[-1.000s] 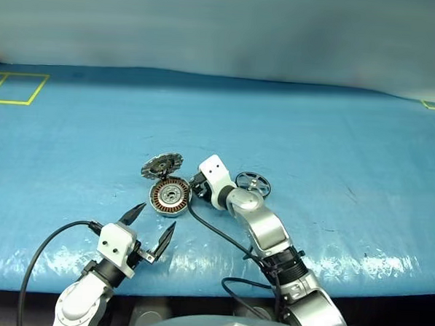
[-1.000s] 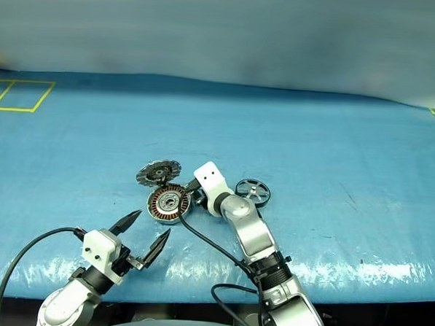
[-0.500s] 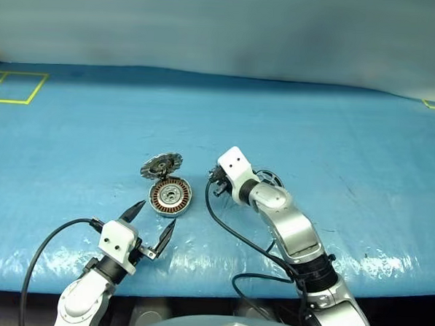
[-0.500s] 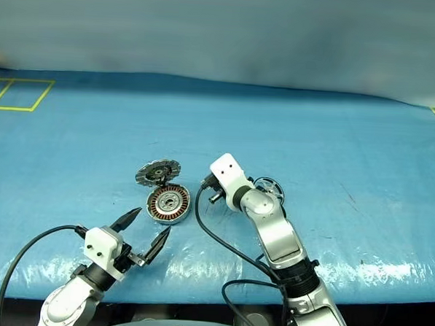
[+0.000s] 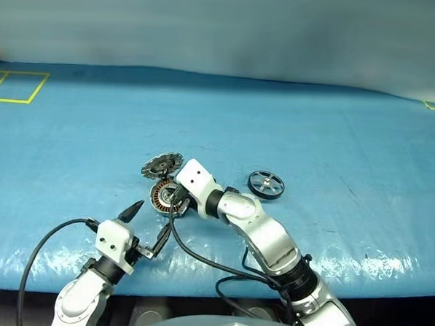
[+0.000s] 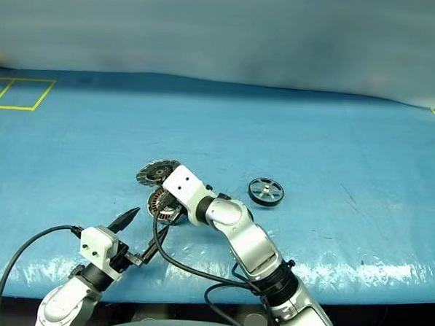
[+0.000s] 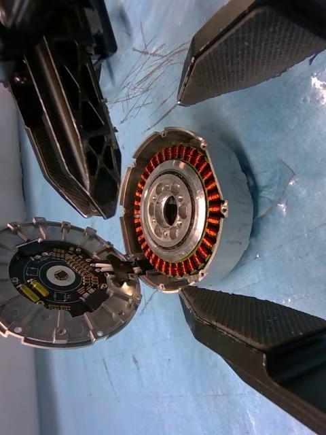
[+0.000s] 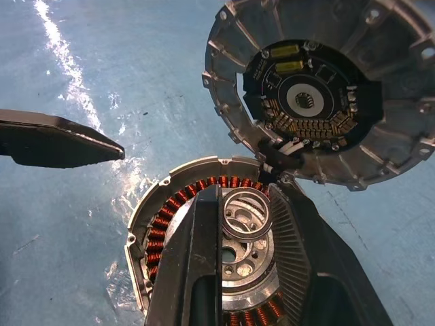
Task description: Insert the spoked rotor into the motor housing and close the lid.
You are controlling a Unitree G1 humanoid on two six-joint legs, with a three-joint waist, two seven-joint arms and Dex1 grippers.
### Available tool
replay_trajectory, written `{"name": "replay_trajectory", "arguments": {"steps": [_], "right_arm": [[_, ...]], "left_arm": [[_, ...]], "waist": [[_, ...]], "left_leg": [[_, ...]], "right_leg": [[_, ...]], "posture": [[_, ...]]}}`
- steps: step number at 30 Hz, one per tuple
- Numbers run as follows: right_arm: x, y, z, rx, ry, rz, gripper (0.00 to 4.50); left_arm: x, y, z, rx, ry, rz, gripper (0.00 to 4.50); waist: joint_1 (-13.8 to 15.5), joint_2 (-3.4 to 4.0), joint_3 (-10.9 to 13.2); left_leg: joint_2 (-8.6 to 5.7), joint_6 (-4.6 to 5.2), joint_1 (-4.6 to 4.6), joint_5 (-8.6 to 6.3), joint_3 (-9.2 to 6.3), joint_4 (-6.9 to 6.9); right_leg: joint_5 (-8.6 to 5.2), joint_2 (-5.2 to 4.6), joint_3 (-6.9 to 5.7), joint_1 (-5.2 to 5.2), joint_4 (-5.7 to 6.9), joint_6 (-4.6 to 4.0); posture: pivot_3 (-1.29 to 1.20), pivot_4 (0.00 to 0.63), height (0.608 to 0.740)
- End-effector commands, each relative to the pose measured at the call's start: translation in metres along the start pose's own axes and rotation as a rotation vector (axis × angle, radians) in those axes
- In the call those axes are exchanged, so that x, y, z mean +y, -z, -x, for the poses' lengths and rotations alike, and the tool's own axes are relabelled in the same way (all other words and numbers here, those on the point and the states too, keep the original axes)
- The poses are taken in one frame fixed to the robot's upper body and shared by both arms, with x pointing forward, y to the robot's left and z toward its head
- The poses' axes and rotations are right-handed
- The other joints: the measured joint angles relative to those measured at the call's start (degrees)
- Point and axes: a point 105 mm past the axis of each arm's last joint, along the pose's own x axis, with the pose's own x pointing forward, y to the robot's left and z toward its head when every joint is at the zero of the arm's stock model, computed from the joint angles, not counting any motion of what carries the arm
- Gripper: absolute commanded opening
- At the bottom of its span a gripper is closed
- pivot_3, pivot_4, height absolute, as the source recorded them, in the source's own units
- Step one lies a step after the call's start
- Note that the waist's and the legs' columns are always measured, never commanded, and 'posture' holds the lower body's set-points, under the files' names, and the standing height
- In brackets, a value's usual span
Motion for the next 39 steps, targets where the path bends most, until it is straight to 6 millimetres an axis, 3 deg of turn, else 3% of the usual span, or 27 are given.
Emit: {"name": "replay_trajectory", "arguments": {"steps": [1, 27, 31, 35, 39], "right_arm": [[0.002, -0.004, -0.004, -0.026, 0.007, -0.002, 0.66], [0.011, 0.02, -0.012, 0.048, -0.03, -0.018, 0.66], [0.013, 0.02, -0.012, 0.039, -0.032, -0.035, 2.0], [0.014, -0.006, 0.002, -0.045, -0.041, -0.086, 3.27], [0.012, -0.034, 0.021, -0.111, -0.03, -0.093, 3.27]], "left_arm": [[-0.006, -0.011, 0.0, -0.034, 0.026, -0.013, 4.5], [-0.005, 0.001, 0.003, 0.001, 0.048, -0.002, 4.5], [-0.004, 0.002, 0.003, 0.007, 0.051, -0.007, 4.5], [-0.004, 0.002, 0.005, 0.011, 0.049, -0.004, 4.5], [-0.005, 0.003, 0.007, 0.014, 0.046, 0.01, 4.5]], "waist": [[0.0, 0.0, 0.0], [0.0, 0.0, 0.0], [-0.2, 0.0, 0.0], [-0.1, 0.0, 0.0], [0.0, -0.01, 0.0]], "left_leg": [[0.0, 0.0, -0.01, 0.0, 0.0, 0.0], [0.0, 0.0, 0.02, 0.0, 0.0, 0.0], [0.0, 0.0, 0.05, 0.0, 0.0, 0.0], [0.01, 0.0, 0.01, 0.0, 0.0, -0.03], [0.01, 0.0, -0.09, 0.0, 0.0, -0.02]], "right_leg": [[0.0, 0.0, 0.0, 0.0, 0.0, 0.0], [0.0, 0.0, 0.0, -0.02, 0.0, 0.0], [0.0, 0.0, 0.0, -0.03, 0.0, 0.0], [0.0, 0.01, 0.0, -0.02, 0.0, -0.01], [0.0, 0.0, 0.0, -0.03, 0.01, 0.0]], "posture": [[0.0, 0.15, 0.74], [0.0, 0.15, 0.74], [0.0, 0.15, 0.74], [0.0, 0.15, 0.74], [0.0, 0.15, 0.74]]}}
